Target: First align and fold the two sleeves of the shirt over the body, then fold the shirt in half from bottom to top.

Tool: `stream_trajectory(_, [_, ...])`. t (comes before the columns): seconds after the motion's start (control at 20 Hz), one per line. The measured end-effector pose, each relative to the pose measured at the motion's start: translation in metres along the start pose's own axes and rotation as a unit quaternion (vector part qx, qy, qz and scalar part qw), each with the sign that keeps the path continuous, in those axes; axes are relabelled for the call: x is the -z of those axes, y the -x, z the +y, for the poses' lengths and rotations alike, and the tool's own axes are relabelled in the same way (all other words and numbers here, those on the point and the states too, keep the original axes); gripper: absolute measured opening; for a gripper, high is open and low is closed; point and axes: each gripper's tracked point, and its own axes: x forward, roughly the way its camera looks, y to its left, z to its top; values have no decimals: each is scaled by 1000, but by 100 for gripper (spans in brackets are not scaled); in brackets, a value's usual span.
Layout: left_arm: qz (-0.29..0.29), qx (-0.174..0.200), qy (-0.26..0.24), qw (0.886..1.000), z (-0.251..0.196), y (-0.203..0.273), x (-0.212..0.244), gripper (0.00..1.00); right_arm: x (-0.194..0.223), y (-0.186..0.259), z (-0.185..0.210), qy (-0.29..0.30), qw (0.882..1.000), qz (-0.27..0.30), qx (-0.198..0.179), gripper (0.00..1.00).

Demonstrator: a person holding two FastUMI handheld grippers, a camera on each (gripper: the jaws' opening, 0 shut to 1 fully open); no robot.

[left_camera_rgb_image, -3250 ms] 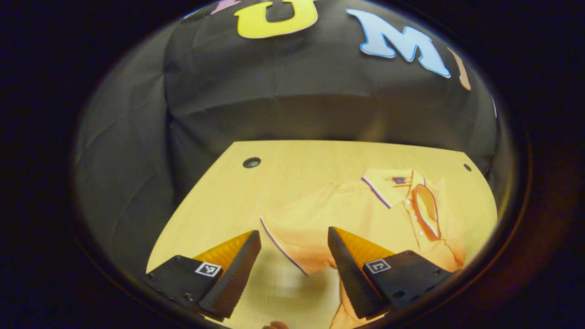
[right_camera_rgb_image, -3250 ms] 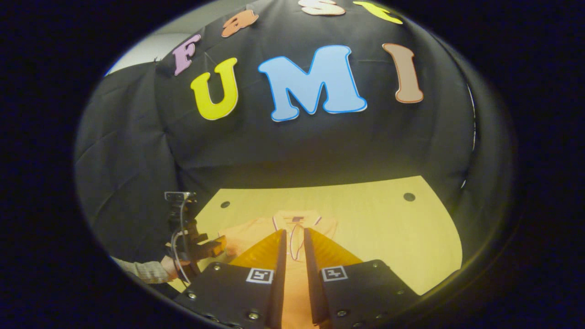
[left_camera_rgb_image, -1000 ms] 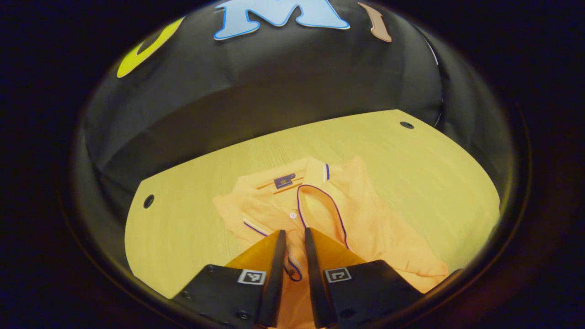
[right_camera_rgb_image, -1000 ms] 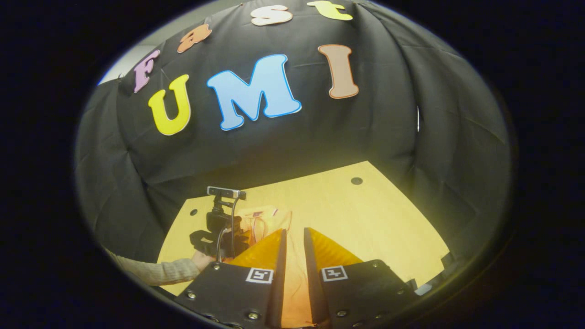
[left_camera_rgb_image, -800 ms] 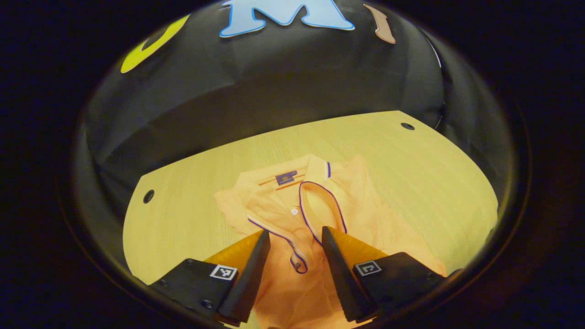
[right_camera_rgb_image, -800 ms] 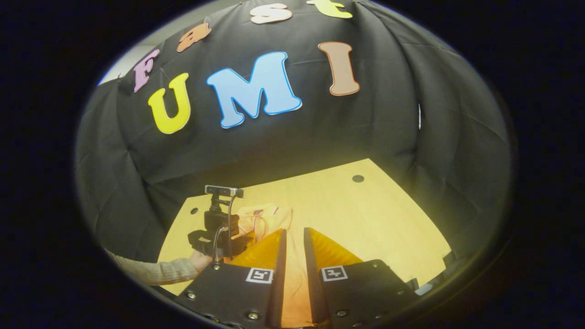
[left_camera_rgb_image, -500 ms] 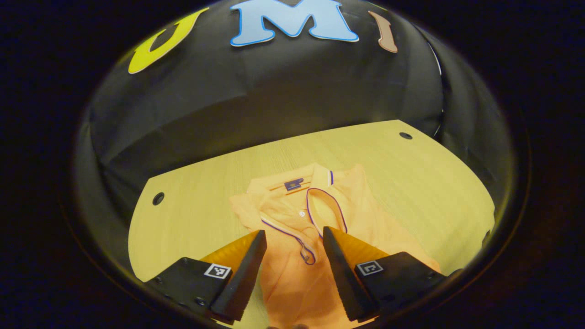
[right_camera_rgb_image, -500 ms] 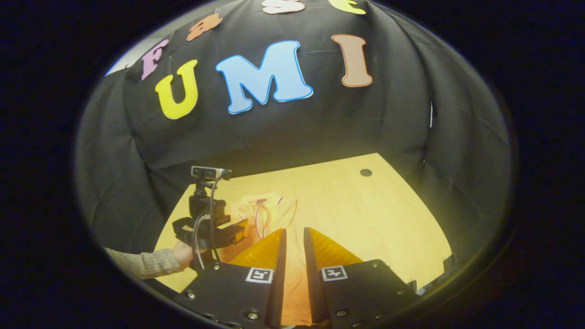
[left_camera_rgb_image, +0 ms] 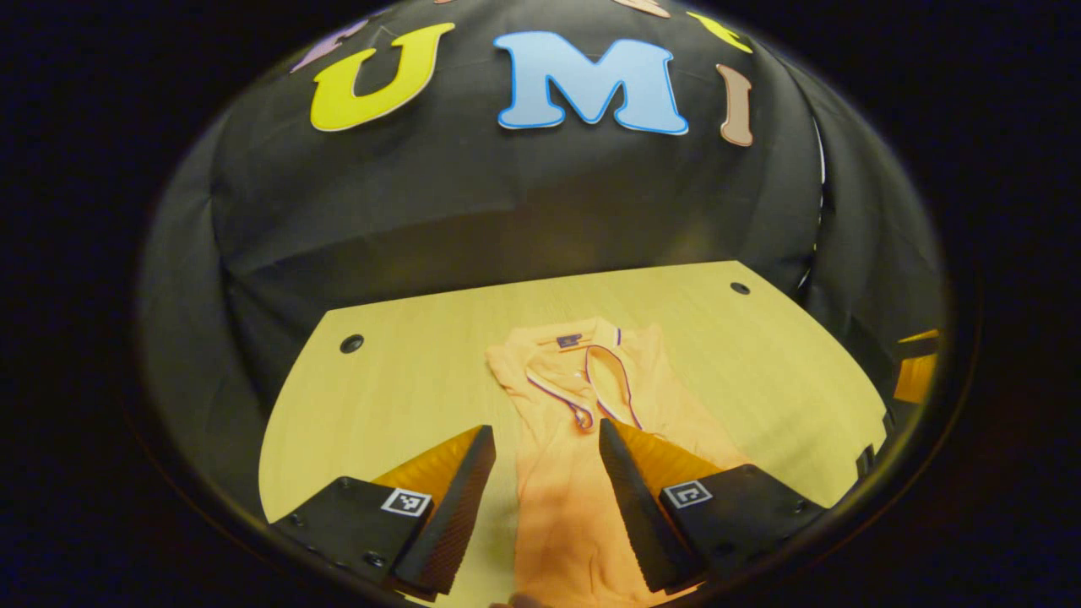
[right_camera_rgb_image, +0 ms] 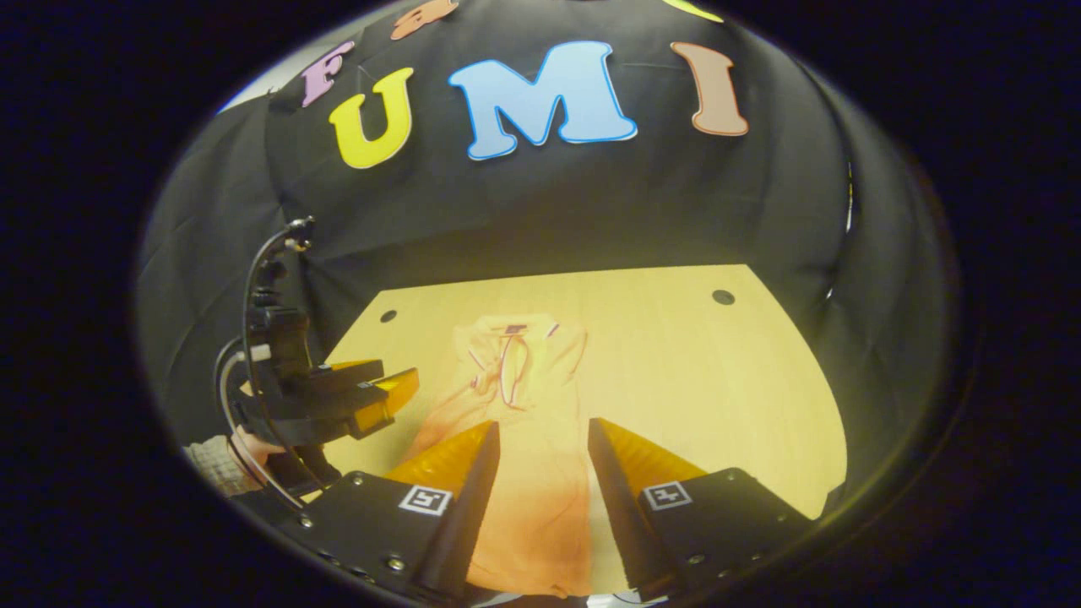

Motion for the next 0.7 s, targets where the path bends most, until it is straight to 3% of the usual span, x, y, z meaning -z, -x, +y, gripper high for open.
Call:
stream_trajectory(0.1, [-3,-14,9,1000,8,28,6,85,22,-9,2,7,1000,27,-7,74])
stream_trajectory(0.35, [17,-37,26,999,18,69,38,84,74,-25,2,18,995,96,-7,74])
stream_trajectory(0.7, [131,-20,30,991,3,87,144,85,167,-27,-3,30,975,220,12,77])
